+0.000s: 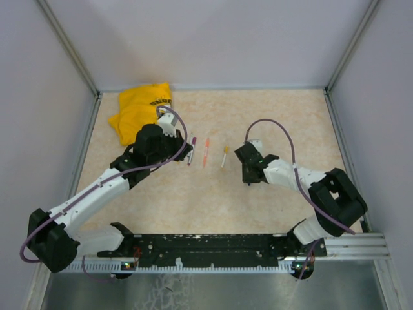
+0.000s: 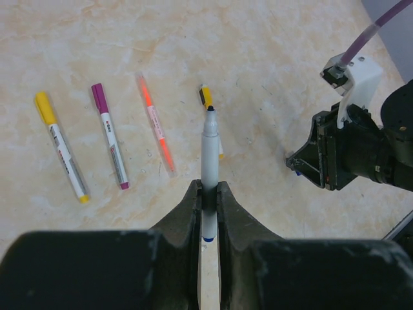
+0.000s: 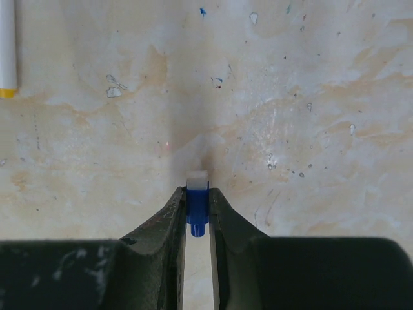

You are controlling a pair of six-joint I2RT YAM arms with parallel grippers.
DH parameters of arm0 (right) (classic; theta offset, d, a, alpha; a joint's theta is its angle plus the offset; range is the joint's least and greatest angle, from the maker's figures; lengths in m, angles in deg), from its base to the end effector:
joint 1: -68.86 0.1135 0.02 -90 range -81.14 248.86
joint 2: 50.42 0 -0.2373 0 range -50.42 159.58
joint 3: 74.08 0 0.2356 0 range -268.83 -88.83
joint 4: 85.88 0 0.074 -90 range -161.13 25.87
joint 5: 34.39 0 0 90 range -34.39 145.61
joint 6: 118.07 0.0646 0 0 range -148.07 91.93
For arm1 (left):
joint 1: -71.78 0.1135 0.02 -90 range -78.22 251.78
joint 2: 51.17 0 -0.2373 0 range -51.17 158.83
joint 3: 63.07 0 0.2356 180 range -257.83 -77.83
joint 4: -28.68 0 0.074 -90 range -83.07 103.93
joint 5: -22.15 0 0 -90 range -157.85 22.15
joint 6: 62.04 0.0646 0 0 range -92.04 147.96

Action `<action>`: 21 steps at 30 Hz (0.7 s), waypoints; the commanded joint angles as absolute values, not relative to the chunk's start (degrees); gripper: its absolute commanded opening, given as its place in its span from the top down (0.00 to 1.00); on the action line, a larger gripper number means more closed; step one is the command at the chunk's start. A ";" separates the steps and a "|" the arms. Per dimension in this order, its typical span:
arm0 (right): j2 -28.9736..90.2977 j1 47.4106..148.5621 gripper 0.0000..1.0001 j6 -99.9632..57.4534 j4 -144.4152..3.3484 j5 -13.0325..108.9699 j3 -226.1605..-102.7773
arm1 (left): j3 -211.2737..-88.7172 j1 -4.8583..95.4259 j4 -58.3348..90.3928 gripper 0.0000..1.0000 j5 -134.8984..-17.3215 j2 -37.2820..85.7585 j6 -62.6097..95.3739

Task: Insert the pens into the pen caps
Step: Insert the pen cap onto the pen.

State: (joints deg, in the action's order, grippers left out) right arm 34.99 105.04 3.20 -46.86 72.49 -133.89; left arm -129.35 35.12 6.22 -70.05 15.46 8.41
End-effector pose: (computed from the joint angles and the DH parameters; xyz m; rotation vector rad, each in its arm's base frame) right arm 0.2304 0.1452 0.1255 -0.0247 2.6150 0.0042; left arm 0.2305 -0.1747 0.2762 0.3278 2.0050 -0.6701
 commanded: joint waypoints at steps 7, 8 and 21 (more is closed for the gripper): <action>20.93 104.63 0.99 2.51 -53.84 74.15 -131.89 | -128.98 34.96 8.37 1.00 -70.14 14.63 7.72; 19.35 104.63 0.99 2.25 -55.68 73.73 -131.11 | -129.00 34.96 8.67 1.00 -70.52 14.82 7.73; 10.03 104.63 0.98 4.92 -83.95 60.24 -124.26 | -129.55 33.23 11.67 1.00 -81.33 18.21 10.22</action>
State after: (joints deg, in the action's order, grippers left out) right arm 12.69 105.04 3.50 -70.64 65.00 -124.80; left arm -129.33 34.48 8.03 -75.38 17.89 8.43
